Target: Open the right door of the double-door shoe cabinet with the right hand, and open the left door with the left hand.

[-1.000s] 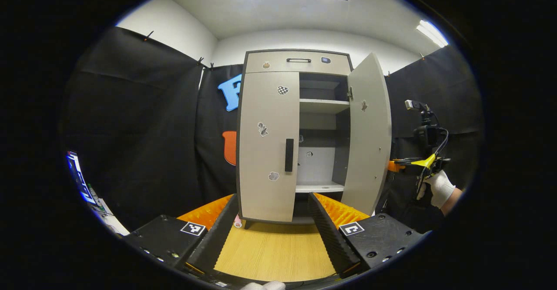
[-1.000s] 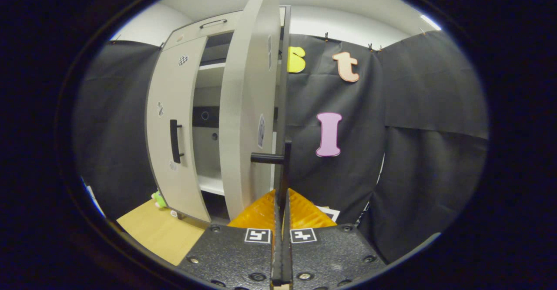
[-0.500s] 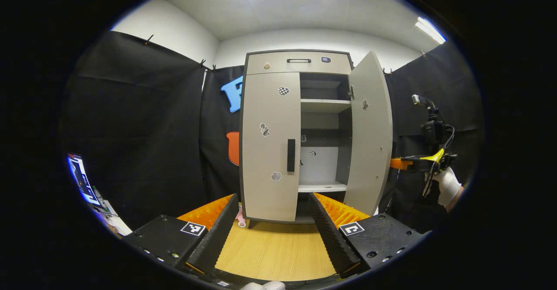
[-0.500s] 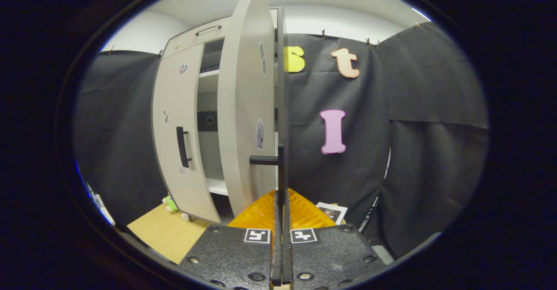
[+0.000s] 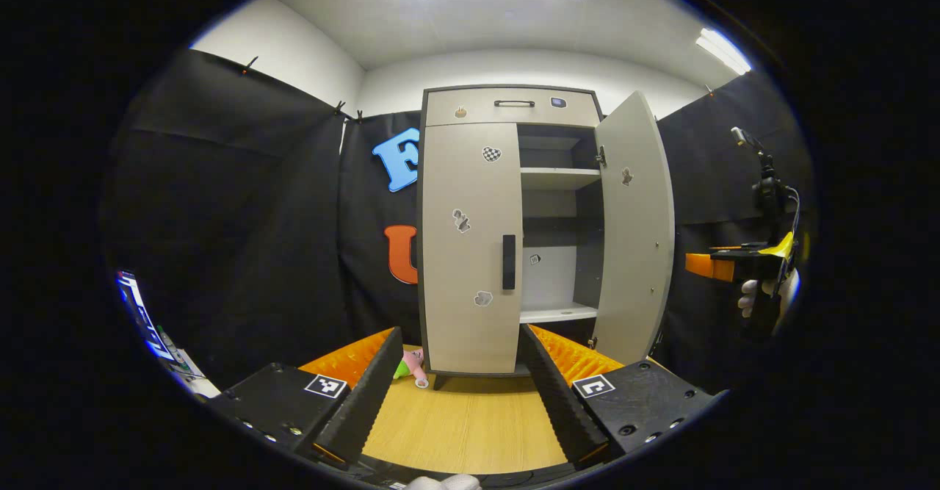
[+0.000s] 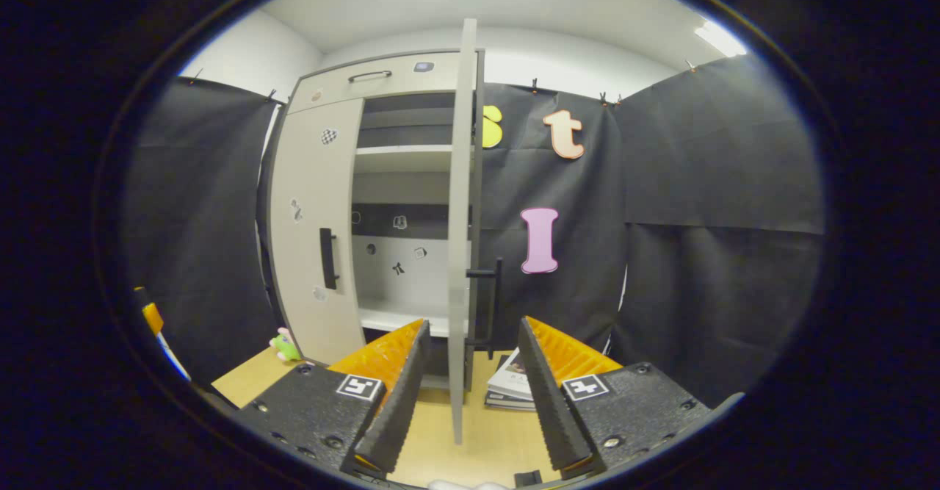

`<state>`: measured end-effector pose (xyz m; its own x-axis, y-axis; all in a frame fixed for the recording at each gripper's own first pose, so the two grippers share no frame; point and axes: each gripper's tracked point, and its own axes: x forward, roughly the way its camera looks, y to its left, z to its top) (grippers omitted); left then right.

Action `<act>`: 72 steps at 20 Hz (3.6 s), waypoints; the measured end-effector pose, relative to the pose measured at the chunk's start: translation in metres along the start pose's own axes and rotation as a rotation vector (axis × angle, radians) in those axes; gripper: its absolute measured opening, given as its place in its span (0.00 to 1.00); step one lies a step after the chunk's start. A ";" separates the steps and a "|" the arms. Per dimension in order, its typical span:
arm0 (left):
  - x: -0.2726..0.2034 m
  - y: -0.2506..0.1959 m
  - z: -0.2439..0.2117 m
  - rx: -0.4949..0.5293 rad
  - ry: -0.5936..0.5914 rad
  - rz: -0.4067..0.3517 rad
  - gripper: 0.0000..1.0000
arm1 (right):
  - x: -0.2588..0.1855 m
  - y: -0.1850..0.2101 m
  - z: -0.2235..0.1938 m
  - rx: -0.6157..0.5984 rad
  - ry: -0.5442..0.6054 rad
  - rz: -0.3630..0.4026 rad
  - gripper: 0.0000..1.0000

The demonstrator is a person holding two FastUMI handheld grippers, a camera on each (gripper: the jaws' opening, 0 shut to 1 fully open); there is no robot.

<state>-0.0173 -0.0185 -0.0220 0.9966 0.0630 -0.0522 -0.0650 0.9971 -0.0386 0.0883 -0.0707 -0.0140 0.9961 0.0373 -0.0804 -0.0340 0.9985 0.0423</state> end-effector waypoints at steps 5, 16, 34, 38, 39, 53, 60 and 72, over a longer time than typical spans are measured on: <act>0.008 0.021 -0.019 0.035 0.028 -0.025 0.96 | -0.037 0.067 -0.035 0.017 -0.006 0.043 1.00; 0.132 0.001 -0.015 0.021 0.027 -0.044 0.95 | -0.008 0.119 -0.030 0.029 -0.005 0.155 1.00; 0.403 -0.106 -0.010 0.020 0.028 -0.078 0.95 | 0.073 0.084 -0.019 -0.008 0.022 0.196 1.00; 0.419 -0.108 -0.016 0.036 0.039 -0.077 0.90 | 0.075 0.086 -0.023 -0.015 0.029 0.209 1.00; 0.422 -0.107 -0.016 0.042 0.038 -0.072 0.87 | 0.075 0.087 -0.023 -0.015 0.032 0.215 1.00; 0.418 -0.118 -0.020 0.027 0.050 -0.137 0.05 | 0.063 0.092 -0.017 -0.004 0.012 0.242 1.00; 0.390 -0.113 -0.016 -0.004 0.052 -0.189 0.04 | 0.044 0.095 -0.019 0.002 0.006 0.227 1.00; 0.340 -0.077 -0.013 -0.012 0.020 -0.187 0.04 | 0.000 0.111 -0.034 0.018 0.021 0.188 1.00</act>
<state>0.3258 -0.0743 -0.0495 0.9903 -0.1242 -0.0623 0.1204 0.9908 -0.0615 0.0821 0.0412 -0.0428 0.9703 0.2244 -0.0906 -0.2180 0.9730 0.0760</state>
